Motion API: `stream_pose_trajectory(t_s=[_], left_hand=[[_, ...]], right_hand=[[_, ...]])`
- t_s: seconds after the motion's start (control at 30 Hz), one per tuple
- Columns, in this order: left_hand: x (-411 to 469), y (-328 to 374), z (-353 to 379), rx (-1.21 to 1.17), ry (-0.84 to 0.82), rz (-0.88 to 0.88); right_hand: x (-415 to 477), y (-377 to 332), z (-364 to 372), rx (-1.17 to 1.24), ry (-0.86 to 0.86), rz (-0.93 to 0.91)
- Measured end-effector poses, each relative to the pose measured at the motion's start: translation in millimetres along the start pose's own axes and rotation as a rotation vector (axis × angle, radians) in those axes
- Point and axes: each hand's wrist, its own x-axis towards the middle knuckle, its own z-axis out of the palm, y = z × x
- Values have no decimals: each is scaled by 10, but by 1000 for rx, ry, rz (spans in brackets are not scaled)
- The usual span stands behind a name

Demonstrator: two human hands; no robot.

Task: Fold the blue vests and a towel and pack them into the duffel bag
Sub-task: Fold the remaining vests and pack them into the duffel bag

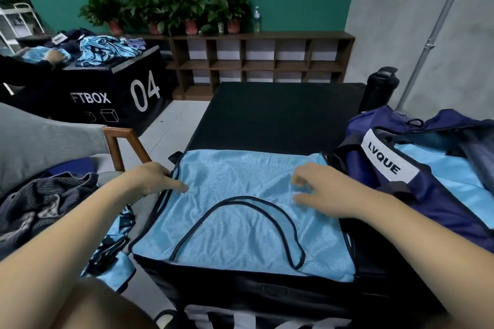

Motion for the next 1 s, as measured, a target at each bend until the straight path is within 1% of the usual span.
stream_pose_trajectory(t_s=[0.07, 0.13, 0.33, 0.47, 0.57, 0.67, 0.73, 0.8, 0.83, 0.93, 1.0], left_hand=[[27, 37, 69, 15, 35, 5], [14, 73, 126, -43, 52, -6], [-17, 103, 101, -203, 58, -28], [-35, 5, -31, -275, 133, -66], [-29, -142, -105, -294, 127, -121], [11, -278, -97, -255, 23, -160], [121, -438, -69, -334, -62, -193], [149, -505, -79, -366, -111, -214], [152, -521, -92, -378, -123, -208], [146, -526, -145, -446, -83, -184], [113, -467, -195, -539, -90, -169]], right_hand=[[-97, -137, 61, 6, -80, -78], [-188, -277, 107, 33, -108, -141], [-367, -724, 412, 42, -25, -295], [-441, -965, 569, -34, 22, -364], [-393, -945, 455, -30, 53, -311], [-324, -755, 310, -83, 52, -209], [-296, -626, 237, -108, 28, -142], [-278, -509, 195, -95, 3, -91], [-273, -454, 180, -87, -7, -73], [-279, -336, 162, -55, -29, -26], [-293, -298, 158, -54, -37, -15]])
